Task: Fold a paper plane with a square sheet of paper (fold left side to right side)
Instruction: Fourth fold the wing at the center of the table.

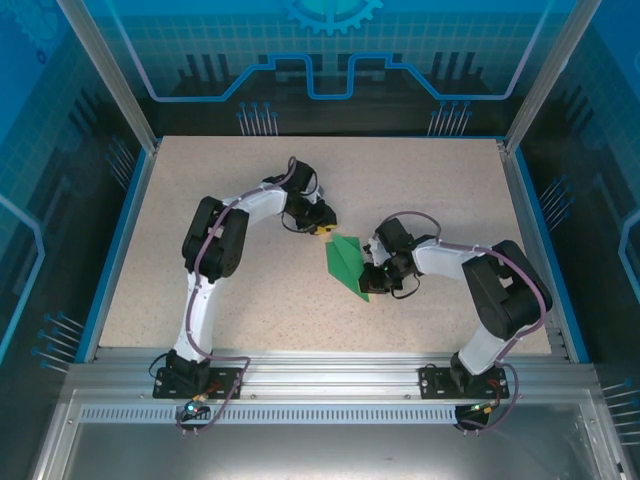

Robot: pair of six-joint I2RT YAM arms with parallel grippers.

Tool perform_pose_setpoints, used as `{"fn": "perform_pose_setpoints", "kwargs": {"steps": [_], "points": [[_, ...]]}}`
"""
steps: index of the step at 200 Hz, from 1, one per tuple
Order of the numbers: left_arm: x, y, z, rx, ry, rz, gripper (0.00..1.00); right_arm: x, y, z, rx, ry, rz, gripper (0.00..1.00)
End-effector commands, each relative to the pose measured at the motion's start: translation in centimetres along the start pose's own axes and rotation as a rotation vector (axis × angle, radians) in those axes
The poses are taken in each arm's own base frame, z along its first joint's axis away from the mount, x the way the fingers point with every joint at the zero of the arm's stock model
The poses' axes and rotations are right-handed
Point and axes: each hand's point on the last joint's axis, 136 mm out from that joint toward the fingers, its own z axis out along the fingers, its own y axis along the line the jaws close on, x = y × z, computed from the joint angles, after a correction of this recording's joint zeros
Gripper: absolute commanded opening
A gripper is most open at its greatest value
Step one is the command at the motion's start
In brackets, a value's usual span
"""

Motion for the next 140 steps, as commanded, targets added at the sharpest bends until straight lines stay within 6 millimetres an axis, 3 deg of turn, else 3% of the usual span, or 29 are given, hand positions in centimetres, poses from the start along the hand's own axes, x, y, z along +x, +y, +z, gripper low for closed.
{"fn": "perform_pose_setpoints", "kwargs": {"steps": [1,22,39,78,106,140], "points": [[-0.9,0.8,-1.8,-0.044,-0.031,0.018,0.29,6.1,-4.5,1.1,0.175,0.184,0.074,0.08],[-1.2,-0.2,-4.4,-0.024,-0.07,0.044,0.32,4.0,-2.3,0.1,0.096,0.099,0.02,0.12],[-1.0,-1.0,-6.8,0.001,-0.112,0.061,0.35,2.3,-0.3,-1.3,0.026,0.013,-0.027,0.21],[2.9,-2.0,-10.5,0.059,-0.165,0.037,0.44,0.0,1.6,-5.8,-0.041,-0.19,-0.087,0.49],[7.3,-2.4,-9.7,0.077,-0.136,0.036,0.49,-0.8,0.2,-8.8,-0.045,-0.301,-0.066,0.64],[11.0,-3.9,-5.3,0.104,-0.067,0.047,0.49,-1.4,-0.7,-10.8,-0.104,-0.376,-0.017,0.69]]}}
